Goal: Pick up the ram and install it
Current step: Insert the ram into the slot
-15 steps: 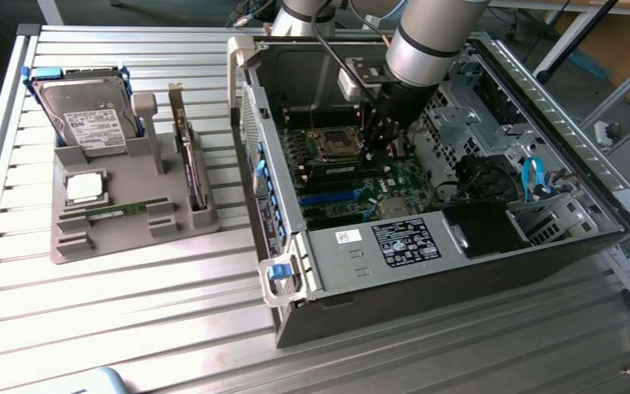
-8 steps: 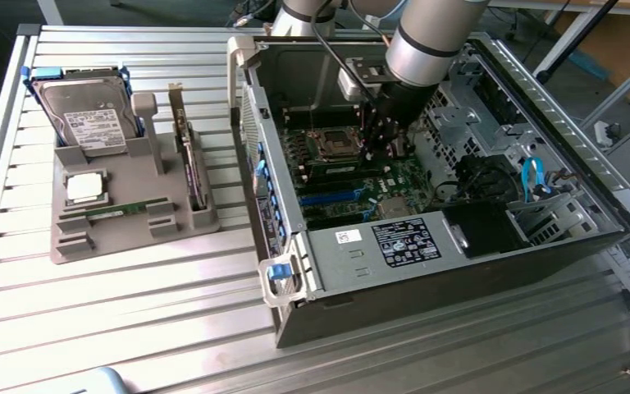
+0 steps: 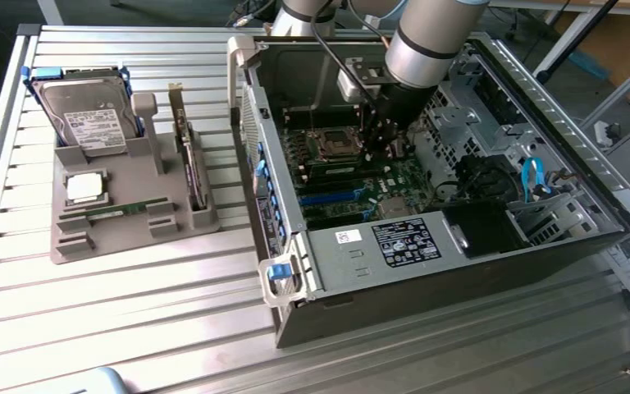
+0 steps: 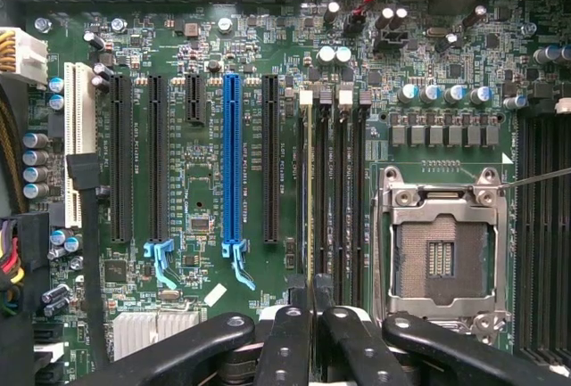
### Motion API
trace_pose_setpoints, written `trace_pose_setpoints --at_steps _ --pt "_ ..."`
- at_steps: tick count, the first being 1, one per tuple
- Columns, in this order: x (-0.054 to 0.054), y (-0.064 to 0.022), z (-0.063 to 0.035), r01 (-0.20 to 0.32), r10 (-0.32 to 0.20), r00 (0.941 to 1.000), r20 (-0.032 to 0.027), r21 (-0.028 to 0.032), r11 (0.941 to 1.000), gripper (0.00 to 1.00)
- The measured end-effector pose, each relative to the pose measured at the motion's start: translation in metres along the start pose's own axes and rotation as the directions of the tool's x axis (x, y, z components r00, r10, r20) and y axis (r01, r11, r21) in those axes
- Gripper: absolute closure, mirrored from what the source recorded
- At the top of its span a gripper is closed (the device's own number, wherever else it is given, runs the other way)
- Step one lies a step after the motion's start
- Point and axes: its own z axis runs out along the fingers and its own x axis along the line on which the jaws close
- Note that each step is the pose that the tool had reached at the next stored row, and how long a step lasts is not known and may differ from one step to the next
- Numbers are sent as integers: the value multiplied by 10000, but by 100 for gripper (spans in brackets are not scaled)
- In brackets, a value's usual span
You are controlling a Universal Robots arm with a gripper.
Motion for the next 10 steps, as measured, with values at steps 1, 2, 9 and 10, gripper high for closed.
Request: trace_pose_setpoints --at_steps 1,2,9,10 --pt "0 0 0 0 0 10000 -1 0 10000 88" --pt "0 0 0 0 0 10000 -1 -1 10000 88" --pt "0 0 0 0 0 10000 0 -1 10000 88" --pt "0 -1 0 0 0 10000 0 -2 10000 88"
